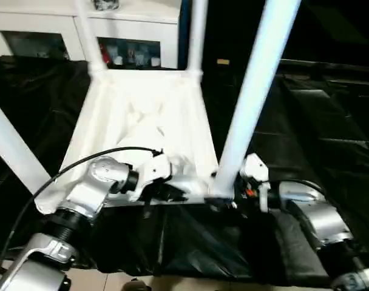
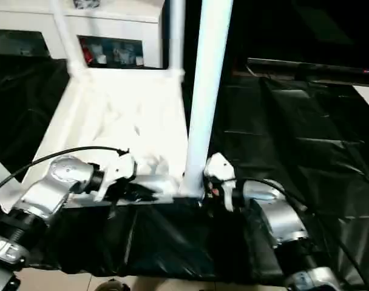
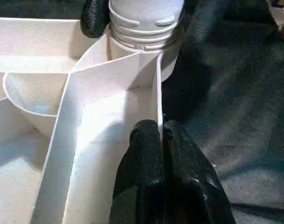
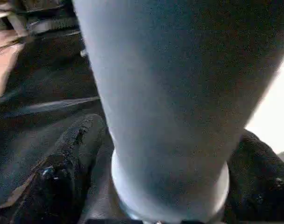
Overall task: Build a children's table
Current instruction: Rotate leg to tighten
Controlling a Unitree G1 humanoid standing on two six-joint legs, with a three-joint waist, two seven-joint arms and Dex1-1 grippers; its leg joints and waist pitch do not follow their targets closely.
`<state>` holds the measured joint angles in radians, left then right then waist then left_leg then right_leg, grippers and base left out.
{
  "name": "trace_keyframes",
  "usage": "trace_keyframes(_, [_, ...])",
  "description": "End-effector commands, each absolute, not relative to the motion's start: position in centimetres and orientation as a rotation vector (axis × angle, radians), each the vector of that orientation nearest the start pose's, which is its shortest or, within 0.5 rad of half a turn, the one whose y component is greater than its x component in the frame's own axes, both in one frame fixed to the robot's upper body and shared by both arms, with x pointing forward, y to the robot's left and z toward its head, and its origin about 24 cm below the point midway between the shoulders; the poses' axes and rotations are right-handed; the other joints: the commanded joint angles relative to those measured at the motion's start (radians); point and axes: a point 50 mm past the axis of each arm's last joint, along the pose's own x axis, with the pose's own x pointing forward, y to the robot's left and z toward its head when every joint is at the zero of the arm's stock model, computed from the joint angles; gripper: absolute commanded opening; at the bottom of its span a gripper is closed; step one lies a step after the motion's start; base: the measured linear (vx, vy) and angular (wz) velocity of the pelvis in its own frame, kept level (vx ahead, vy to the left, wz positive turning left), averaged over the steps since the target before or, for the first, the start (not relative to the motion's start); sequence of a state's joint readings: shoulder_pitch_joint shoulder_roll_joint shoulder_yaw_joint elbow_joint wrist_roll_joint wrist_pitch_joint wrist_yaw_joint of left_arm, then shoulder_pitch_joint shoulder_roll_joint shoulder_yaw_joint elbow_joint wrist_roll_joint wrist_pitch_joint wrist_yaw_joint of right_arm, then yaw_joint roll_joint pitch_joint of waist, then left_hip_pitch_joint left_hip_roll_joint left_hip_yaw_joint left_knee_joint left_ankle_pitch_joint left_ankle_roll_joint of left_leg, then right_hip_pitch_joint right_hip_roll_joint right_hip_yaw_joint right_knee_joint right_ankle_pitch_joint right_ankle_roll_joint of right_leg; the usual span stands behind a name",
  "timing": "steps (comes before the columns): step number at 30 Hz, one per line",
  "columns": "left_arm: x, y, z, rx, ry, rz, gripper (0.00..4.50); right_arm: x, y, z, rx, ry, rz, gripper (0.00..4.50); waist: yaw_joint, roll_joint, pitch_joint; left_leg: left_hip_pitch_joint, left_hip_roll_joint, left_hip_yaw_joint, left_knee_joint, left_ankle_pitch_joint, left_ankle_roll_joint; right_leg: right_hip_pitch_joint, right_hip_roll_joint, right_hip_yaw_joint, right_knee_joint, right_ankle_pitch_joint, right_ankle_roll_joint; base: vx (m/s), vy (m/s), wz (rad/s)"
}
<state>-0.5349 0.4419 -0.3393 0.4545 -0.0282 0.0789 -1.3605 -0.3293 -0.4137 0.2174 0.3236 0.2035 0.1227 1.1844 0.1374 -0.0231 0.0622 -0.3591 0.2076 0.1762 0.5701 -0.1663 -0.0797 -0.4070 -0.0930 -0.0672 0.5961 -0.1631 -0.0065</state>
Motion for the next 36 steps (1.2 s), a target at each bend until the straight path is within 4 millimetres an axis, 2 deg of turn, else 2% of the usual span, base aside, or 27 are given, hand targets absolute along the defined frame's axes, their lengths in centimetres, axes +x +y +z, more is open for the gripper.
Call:
trace_keyframes(1, [29.6,13.1,6.8,0.462,0.400,-1.614,0.00,26.7,-14.5,4.3,-0.148,0.336,1.394,3.81,-0.002,-0.001,-0.074,0.011,0.023,0.006,-0.059,-0.219,0.050,0.051,-0.043,0.039,-0.051,-0.163,-0.233,0.000,0.000,0.00])
trace_keyframes(3, [29.7,13.2,6.8,0.464,0.405,-1.619,0.00,26.6,-14.5,4.3,-0.150,0.342,1.408,3.81,0.002,-0.001,-0.072,0.015,0.024,0.006,-0.061,-0.251,0.035,0.047,-0.046,0.040,-0.057,-0.222,-0.219,0.000,0.000,0.00])
trace_keyframes(4, [29.8,13.3,6.9,0.470,0.407,-1.617,0.00,26.5,-14.5,4.3,-0.154,0.344,1.416,3.55,0.002,-0.001,-0.071,0.015,0.024,0.006,-0.061,-0.260,0.031,0.046,-0.046,0.040,-0.059,-0.237,-0.216,0.000,0.000,0.00])
trace_keyframes(6, [30.0,13.5,7.0,0.479,0.409,-1.615,0.00,26.4,-14.4,4.3,-0.157,0.350,1.426,3.47,0.003,-0.001,-0.070,0.017,0.024,0.005,-0.064,-0.283,0.017,0.043,-0.047,0.041,-0.065,-0.288,-0.200,0.000,0.000,0.00])
trace_keyframes(7, [30.0,13.5,7.0,0.479,0.409,-1.617,0.00,26.4,-14.4,4.3,-0.157,0.352,1.428,3.29,0.003,0.000,-0.070,0.019,0.024,0.005,-0.064,-0.289,0.013,0.042,-0.047,0.042,-0.066,-0.296,-0.197,0.000,0.000,0.00])
trace_keyframes(13, [30.1,13.6,7.0,0.475,0.413,-1.616,0.00,26.3,-14.3,4.2,-0.155,0.353,1.432,2.82,0.002,-0.002,-0.072,0.011,0.023,0.002,-0.065,-0.266,0.011,0.047,-0.047,0.041,-0.063,-0.283,-0.188,0.000,0.000,0.00])
trace_keyframes(17, [30.1,13.5,6.8,0.463,0.397,-1.598,0.00,26.2,-14.3,4.1,-0.140,0.350,1.420,2.77,0.003,-0.003,-0.075,0.009,0.023,0.003,-0.062,-0.239,0.019,0.049,-0.046,0.040,-0.058,-0.242,-0.198,0.000,0.000,0.00])
trace_keyframes(20, [30.5,12.7,6.8,0.424,0.351,-1.516,0.00,26.7,-13.9,4.0,-0.115,0.298,1.318,2.75,0.002,-0.004,-0.074,0.009,0.022,0.003,-0.062,-0.240,0.015,0.047,-0.048,0.040,-0.058,-0.246,-0.200,0.000,0.000,0.00])
trace_keyframes(21, [30.7,12.4,6.8,0.409,0.340,-1.484,0.00,27.1,-13.7,3.9,-0.109,0.281,1.267,2.74,0.000,-0.007,-0.073,0.009,0.021,0.002,-0.062,-0.244,0.014,0.048,-0.047,0.040,-0.060,-0.256,-0.196,0.000,0.000,0.00])
trace_keyframes(22, [30.9,12.1,6.8,0.393,0.331,-1.452,0.00,27.5,-13.5,3.9,-0.103,0.259,1.213,2.74,-0.004,-0.006,-0.071,0.007,0.020,0.000,-0.064,-0.260,0.002,0.047,-0.050,0.039,-0.064,-0.304,-0.181,0.000,0.000,0.00])
trace_keyframes(24, [31.2,11.3,6.6,0.390,0.327,-1.394,0.00,28.2,-13.0,3.7,-0.037,0.241,1.099,2.74,-0.006,-0.010,-0.071,0.006,0.018,-0.001,-0.065,-0.269,-0.002,0.049,-0.052,0.039,-0.068,-0.337,-0.168,0.000,0.000,0.00])
trace_keyframes(25, [31.2,11.0,6.5,0.394,0.328,-1.375,0.00,28.5,-12.7,3.6,-0.020,0.235,1.057,2.74,-0.010,-0.009,-0.071,0.003,0.018,-0.004,-0.067,-0.266,-0.011,0.050,-0.052,0.037,-0.068,-0.353,-0.158,0.000,0.000,0.00])
trace_keyframes(28, [31.1,9.5,6.1,0.392,0.313,-1.327,0.00,28.8,-11.1,2.9,0.010,0.226,0.930,2.73,-0.032,-0.010,-0.070,0.002,0.016,-0.005,-0.069,-0.274,-0.016,0.049,-0.049,0.037,-0.071,-0.359,-0.149,0.000,0.000,0.00])
trace_keyframes(30, [31.2,8.5,6.0,0.393,0.310,-1.286,0.00,28.9,-10.1,2.5,0.013,0.225,0.877,2.73,-0.036,-0.010,-0.070,0.005,0.014,-0.004,-0.068,-0.276,-0.011,0.046,-0.049,0.038,-0.074,-0.369,-0.145,0.000,0.000,0.00])
trace_keyframes(32, [31.2,7.4,5.9,0.396,0.300,-1.245,0.00,29.3,-9.1,1.8,0.010,0.260,0.767,2.73,-0.041,-0.010,-0.068,0.005,0.014,-0.003,-0.068,-0.275,-0.013,0.044,-0.048,0.038,-0.077,-0.378,-0.141,0.000,0.000,0.00])
trace_keyframes(33, [31.0,6.1,5.9,0.396,0.291,-1.227,0.00,29.7,-8.2,1.4,0.015,0.287,0.660,2.73,-0.046,-0.009,-0.068,0.003,0.014,-0.006,-0.070,-0.281,-0.017,0.045,-0.047,0.037,-0.077,-0.390,-0.138,0.000,0.000,0.00])
trace_keyframes(34, [31.0,6.0,5.9,0.397,0.289,-1.224,0.00,29.8,-8.0,1.3,0.017,0.290,0.646,2.73,-0.051,-0.008,-0.066,0.005,0.014,-0.006,-0.072,-0.285,-0.025,0.041,-0.047,0.037,-0.079,-0.402,-0.134,0.000,0.000,0.00])
trace_keyframes(36, [30.8,5.1,5.8,0.394,0.281,-1.204,0.00,29.8,-7.0,1.3,0.020,0.286,0.629,2.73,-0.053,-0.006,-0.066,0.004,0.012,-0.008,-0.073,-0.307,-0.026,0.044,-0.047,0.035,-0.082,-0.432,-0.117,0.000,0.000,0.00])
